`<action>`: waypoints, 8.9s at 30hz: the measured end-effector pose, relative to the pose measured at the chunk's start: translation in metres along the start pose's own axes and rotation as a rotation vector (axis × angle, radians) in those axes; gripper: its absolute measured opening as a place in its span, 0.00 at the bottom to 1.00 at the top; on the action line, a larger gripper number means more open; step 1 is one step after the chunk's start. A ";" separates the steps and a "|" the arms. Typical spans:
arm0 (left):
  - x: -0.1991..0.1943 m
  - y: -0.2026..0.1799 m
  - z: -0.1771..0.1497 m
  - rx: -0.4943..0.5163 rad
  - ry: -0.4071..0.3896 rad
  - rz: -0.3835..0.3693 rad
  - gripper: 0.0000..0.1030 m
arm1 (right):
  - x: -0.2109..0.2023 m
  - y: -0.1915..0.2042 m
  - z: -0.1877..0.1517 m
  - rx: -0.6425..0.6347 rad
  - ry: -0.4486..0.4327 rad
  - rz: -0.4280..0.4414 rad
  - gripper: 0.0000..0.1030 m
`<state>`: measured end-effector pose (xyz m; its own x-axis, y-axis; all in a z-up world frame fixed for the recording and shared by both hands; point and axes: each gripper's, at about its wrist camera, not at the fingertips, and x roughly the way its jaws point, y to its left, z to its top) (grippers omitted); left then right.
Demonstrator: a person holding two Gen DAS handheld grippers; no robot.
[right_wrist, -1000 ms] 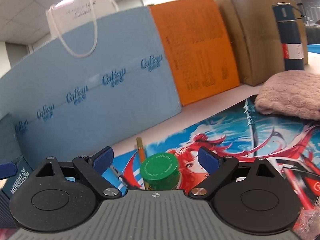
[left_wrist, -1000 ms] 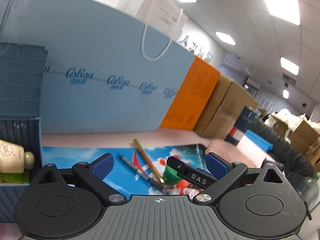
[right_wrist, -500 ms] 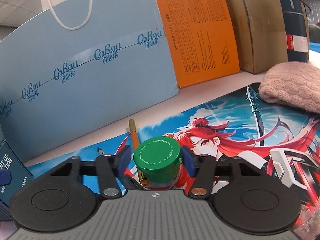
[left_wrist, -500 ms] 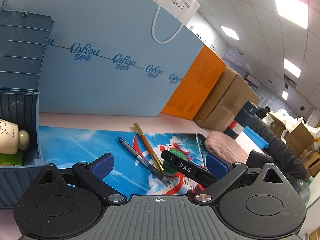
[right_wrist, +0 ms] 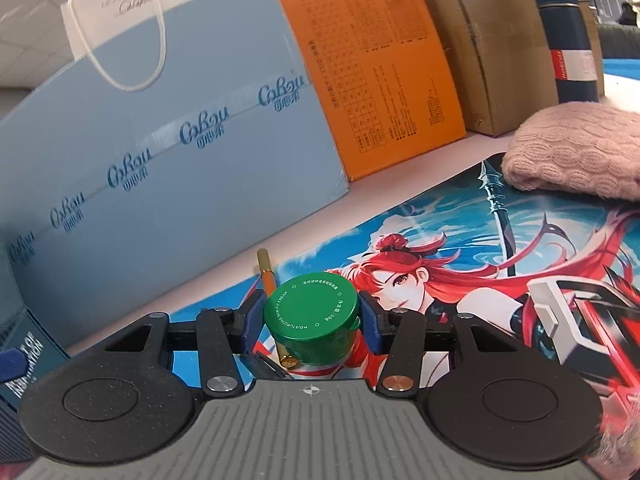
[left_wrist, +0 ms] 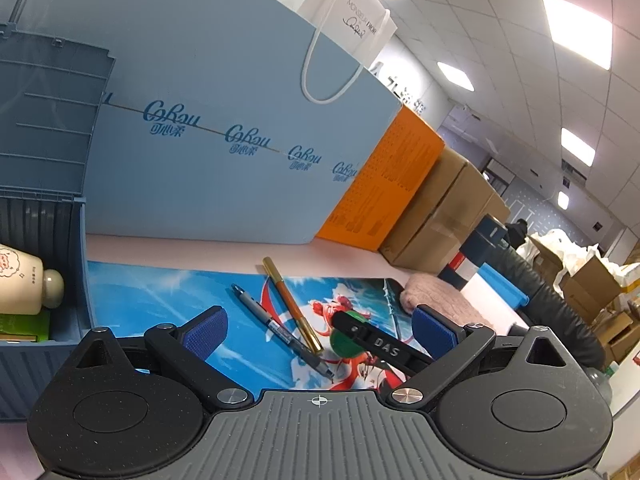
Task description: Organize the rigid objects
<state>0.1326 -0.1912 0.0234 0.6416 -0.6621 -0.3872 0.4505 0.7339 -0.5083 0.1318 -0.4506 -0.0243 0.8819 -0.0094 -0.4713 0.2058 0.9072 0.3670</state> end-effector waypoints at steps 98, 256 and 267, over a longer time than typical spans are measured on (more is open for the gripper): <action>-0.194 0.192 0.055 -0.327 -0.302 0.175 0.97 | 0.006 0.363 -0.085 -0.635 0.257 0.515 0.77; -0.122 0.049 0.047 0.159 -0.417 0.378 0.08 | -0.062 0.058 -0.020 -0.224 0.013 0.615 0.68; -0.114 0.115 0.029 -0.025 -0.309 0.367 0.08 | -0.068 0.088 -0.032 -0.205 0.046 0.618 0.73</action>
<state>0.1289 -0.0275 0.0310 0.9117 -0.2813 -0.2994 0.1473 0.9042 -0.4010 0.0758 -0.3568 0.0141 0.7918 0.5537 -0.2580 -0.4225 0.8014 0.4234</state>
